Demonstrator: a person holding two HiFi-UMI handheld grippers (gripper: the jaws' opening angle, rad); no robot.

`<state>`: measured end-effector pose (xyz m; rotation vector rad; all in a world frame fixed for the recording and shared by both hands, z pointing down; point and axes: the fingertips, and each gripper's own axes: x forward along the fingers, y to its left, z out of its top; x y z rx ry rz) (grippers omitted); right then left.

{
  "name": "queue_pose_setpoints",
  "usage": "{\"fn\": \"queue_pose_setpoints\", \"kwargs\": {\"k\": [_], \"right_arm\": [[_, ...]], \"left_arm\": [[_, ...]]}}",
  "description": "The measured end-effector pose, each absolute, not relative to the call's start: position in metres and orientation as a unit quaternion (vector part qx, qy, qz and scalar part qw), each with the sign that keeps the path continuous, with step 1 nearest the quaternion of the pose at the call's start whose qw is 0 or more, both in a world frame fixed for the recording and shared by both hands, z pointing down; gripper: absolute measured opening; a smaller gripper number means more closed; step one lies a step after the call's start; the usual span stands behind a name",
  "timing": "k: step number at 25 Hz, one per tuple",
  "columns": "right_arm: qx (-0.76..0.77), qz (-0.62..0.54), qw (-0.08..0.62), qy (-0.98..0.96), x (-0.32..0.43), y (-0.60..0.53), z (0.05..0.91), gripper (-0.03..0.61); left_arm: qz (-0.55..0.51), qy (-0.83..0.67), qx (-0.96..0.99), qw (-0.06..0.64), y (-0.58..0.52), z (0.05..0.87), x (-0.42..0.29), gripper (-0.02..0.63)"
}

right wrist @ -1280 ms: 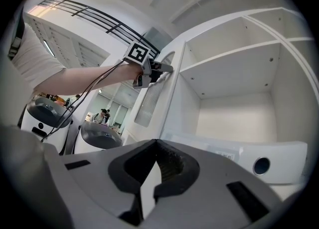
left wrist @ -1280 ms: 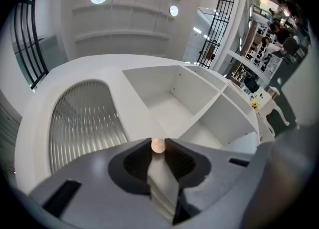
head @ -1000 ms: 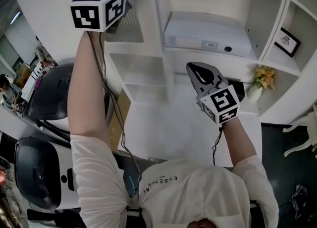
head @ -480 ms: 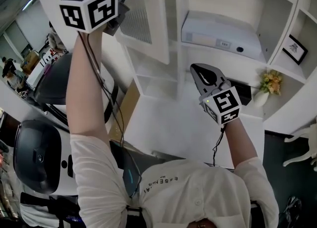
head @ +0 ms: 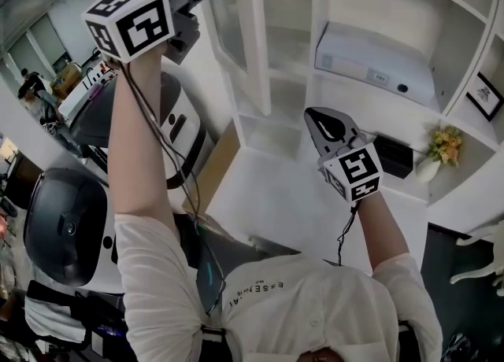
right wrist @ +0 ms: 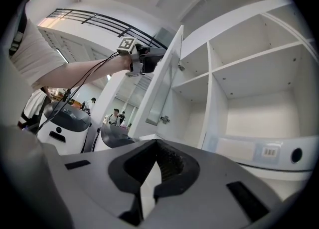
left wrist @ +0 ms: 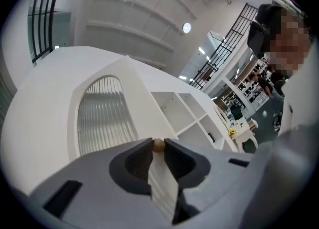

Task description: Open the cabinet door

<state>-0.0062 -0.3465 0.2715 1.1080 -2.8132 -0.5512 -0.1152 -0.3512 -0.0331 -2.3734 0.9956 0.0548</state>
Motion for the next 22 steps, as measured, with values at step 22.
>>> {"fn": "queue_pose_setpoints", "kwargs": {"k": [22], "right_arm": [[0.242,-0.173,0.013,-0.955,-0.126,-0.349,0.286,0.014]], "left_arm": [[0.022,0.425,-0.865,0.265,-0.303,-0.034,-0.265,0.083]]}}
